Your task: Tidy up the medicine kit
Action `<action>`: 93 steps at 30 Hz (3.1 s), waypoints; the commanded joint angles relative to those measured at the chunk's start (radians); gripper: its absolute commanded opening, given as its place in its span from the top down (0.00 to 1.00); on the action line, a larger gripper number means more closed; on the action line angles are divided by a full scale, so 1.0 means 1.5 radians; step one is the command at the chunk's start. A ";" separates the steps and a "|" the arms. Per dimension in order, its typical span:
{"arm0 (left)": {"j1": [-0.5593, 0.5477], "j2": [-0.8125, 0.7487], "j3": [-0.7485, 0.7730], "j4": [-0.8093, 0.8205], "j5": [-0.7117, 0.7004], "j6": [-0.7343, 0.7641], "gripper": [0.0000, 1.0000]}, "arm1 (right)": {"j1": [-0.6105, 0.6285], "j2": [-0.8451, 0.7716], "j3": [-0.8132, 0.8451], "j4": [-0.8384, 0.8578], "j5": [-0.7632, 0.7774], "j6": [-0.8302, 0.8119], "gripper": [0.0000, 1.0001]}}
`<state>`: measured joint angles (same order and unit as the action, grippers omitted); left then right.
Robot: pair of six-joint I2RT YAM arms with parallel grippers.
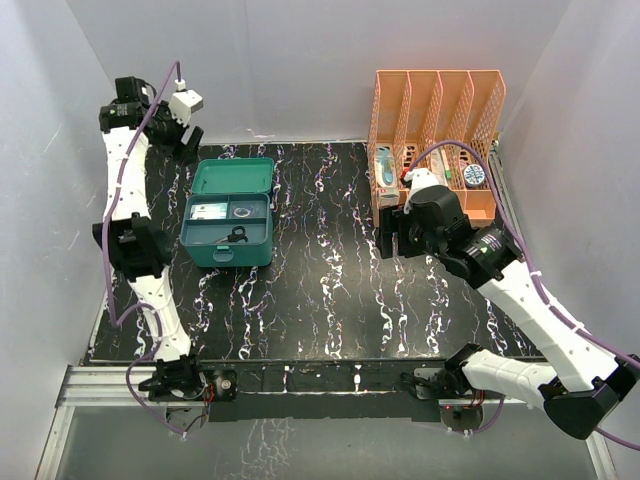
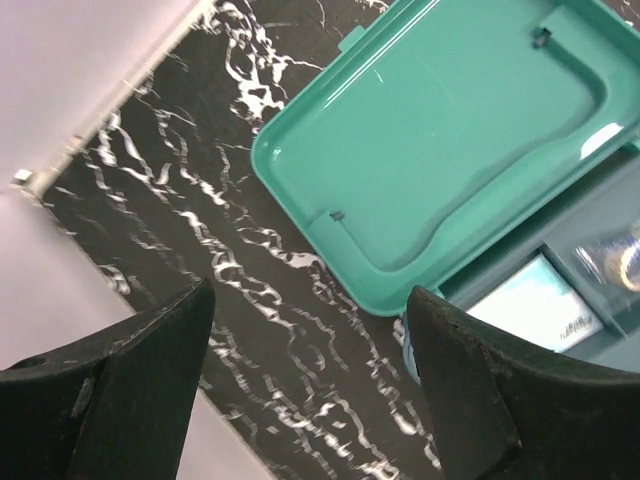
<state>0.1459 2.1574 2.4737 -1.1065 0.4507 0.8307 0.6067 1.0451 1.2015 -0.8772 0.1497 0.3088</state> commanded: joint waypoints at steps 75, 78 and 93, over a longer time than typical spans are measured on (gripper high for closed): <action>0.033 -0.255 -0.697 0.241 -0.058 -0.344 0.97 | 0.113 0.809 0.588 0.133 -0.016 0.140 0.85; 0.021 -0.272 -0.714 0.233 -0.044 -0.360 1.00 | 0.113 0.782 0.553 0.136 -0.010 0.137 0.86; -0.121 -0.359 -0.814 0.253 -0.057 -0.446 0.99 | 0.112 0.665 0.413 0.138 0.034 0.137 0.88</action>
<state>0.0395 1.6413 1.3014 -0.6155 0.2943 0.1886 0.7784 2.0922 1.8626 -0.6575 0.1631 0.5419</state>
